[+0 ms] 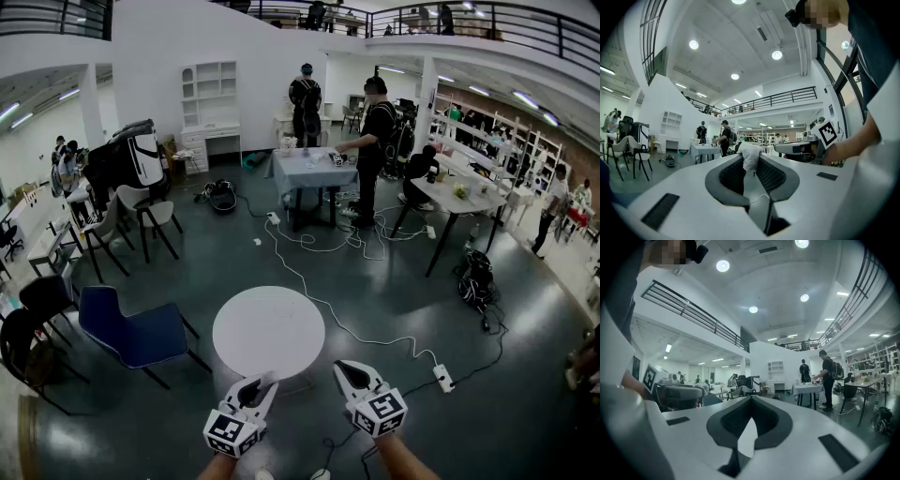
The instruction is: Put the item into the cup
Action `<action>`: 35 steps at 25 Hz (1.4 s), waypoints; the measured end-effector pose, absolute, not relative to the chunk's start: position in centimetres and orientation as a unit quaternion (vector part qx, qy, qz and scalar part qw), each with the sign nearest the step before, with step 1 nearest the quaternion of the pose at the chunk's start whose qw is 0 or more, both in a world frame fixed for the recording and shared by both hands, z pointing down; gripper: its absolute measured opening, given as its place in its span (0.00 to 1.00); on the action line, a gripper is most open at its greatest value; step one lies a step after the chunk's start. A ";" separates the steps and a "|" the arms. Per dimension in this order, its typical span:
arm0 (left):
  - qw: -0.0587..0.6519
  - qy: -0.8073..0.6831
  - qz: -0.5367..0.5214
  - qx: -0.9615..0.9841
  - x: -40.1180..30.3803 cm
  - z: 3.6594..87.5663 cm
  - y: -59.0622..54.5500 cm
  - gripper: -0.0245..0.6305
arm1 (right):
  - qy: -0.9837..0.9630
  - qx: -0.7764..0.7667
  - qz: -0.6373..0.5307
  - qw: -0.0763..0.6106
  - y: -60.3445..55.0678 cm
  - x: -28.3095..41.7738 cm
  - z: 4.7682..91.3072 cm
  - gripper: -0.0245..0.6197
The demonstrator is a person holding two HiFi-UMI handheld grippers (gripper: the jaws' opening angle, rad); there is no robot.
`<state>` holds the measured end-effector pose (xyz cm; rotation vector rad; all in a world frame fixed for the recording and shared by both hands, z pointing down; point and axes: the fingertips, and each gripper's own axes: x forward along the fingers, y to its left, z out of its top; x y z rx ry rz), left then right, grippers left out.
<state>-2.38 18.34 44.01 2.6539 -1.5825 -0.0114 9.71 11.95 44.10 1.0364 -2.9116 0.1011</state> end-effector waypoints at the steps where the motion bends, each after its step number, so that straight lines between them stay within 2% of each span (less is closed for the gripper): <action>1: 0.025 -0.512 -0.003 0.859 -2.4 44.0 18.2 0.15 | -0.941 0.336 0.032 0.025 11.9 9.7 44.1 0.06; 35: 0.023 -0.525 -0.003 0.851 7.0 45.9 16.3 0.15 | -0.952 0.307 0.021 0.011 10.7 17.6 46.0 0.06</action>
